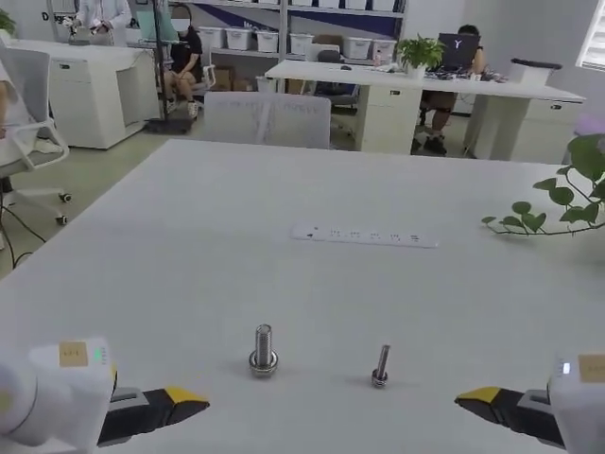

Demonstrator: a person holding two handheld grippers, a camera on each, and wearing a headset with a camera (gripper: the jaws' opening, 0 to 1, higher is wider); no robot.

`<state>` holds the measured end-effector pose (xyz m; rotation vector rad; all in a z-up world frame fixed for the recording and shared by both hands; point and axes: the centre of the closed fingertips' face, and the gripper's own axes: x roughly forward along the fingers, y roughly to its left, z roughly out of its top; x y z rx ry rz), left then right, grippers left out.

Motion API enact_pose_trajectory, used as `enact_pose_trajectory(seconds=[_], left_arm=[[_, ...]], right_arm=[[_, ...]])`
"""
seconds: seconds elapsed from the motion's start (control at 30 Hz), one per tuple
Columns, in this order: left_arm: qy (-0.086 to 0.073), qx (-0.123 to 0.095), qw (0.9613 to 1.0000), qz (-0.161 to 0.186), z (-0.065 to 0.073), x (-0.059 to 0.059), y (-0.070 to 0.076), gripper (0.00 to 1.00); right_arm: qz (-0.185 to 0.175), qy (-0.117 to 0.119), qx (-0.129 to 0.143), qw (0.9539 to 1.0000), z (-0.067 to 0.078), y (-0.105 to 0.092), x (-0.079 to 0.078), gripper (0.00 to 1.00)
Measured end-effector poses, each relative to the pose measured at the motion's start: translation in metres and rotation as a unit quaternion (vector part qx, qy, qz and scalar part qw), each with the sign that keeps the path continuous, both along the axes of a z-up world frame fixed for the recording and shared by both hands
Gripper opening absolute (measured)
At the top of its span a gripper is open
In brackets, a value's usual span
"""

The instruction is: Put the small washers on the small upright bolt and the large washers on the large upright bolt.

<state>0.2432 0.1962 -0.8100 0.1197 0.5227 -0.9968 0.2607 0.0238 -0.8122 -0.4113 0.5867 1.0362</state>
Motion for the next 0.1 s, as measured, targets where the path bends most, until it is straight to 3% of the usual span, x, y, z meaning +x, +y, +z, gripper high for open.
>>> enact_pose_trajectory(seconds=[0.1], left_arm=[[-0.001,0.000,1.0000,-0.001,-0.0001,-0.0004,-0.0004,0.72]], right_arm=[[-0.001,-0.001,-0.003,1.0000,-0.0001,-0.0007,-0.0008,0.78]])
